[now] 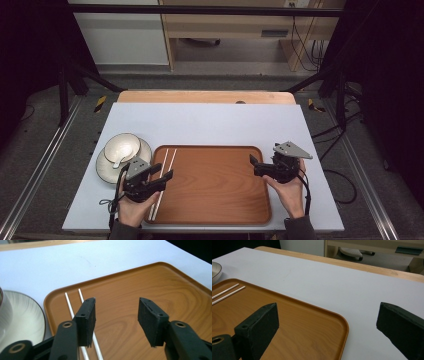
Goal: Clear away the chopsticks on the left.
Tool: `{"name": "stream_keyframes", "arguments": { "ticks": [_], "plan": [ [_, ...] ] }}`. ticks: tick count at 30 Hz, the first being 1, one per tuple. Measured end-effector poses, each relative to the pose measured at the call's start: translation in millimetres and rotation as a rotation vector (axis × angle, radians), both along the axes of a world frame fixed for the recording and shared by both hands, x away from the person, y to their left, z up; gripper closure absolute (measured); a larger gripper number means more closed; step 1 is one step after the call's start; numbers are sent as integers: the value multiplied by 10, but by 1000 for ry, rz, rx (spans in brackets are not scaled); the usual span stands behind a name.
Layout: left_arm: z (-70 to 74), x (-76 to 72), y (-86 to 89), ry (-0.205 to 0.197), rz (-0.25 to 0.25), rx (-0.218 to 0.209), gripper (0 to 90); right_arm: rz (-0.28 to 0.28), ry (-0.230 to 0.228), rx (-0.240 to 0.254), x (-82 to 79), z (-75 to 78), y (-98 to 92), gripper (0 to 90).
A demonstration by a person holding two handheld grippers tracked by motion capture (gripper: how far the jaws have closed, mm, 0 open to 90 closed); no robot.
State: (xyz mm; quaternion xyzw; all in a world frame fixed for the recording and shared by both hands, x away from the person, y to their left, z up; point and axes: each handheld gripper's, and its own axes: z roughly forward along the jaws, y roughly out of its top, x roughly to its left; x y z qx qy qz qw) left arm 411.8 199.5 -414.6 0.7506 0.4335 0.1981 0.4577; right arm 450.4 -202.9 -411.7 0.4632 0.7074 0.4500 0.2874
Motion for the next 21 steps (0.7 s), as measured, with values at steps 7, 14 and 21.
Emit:
{"name": "stream_keyframes", "arguments": {
  "ticks": [7,14,21],
  "plan": [
    [35,100,121,-10,-37,-53,386,-2,0,5,-7,12,-17,45],
    [53,114,203,-46,-59,-13,321,-8,-3,12,-12,21,-39,44],
    [7,-5,392,-73,-56,16,275,-11,2,11,-16,9,-57,44]
  ]
}}
